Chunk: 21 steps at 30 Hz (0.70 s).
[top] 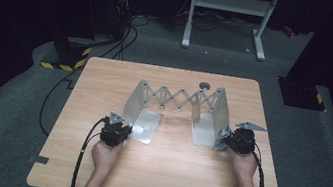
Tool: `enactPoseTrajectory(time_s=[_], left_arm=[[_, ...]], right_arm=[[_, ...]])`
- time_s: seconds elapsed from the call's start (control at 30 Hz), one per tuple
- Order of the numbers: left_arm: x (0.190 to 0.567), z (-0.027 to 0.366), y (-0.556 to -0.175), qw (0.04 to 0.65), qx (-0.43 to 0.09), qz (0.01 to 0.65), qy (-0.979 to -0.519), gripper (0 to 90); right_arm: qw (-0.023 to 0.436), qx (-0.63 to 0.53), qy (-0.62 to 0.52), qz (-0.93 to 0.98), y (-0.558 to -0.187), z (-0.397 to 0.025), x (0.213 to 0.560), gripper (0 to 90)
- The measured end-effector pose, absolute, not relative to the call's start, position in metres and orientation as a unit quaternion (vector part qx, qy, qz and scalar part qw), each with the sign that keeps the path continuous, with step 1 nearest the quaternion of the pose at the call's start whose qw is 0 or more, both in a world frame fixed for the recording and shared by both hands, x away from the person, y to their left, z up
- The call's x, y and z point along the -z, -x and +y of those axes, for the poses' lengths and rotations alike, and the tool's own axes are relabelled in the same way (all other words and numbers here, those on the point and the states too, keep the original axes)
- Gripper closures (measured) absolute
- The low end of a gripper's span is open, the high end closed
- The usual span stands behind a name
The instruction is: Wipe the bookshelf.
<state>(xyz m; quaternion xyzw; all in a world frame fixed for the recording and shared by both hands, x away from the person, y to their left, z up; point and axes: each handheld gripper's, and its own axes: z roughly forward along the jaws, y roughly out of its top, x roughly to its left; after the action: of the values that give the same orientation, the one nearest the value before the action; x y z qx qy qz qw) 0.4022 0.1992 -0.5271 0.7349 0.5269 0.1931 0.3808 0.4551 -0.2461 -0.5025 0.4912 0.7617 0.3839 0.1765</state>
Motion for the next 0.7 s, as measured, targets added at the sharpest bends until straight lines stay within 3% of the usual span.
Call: enactPoseTrajectory(time_s=[0.7], left_arm=[[0.527,0.199,-0.402,0.38,-0.194,0.526,-0.735,85.5]], right_arm=[[0.221,-0.416,-0.457,0.755,-0.439,-0.247,0.457,77.3]])
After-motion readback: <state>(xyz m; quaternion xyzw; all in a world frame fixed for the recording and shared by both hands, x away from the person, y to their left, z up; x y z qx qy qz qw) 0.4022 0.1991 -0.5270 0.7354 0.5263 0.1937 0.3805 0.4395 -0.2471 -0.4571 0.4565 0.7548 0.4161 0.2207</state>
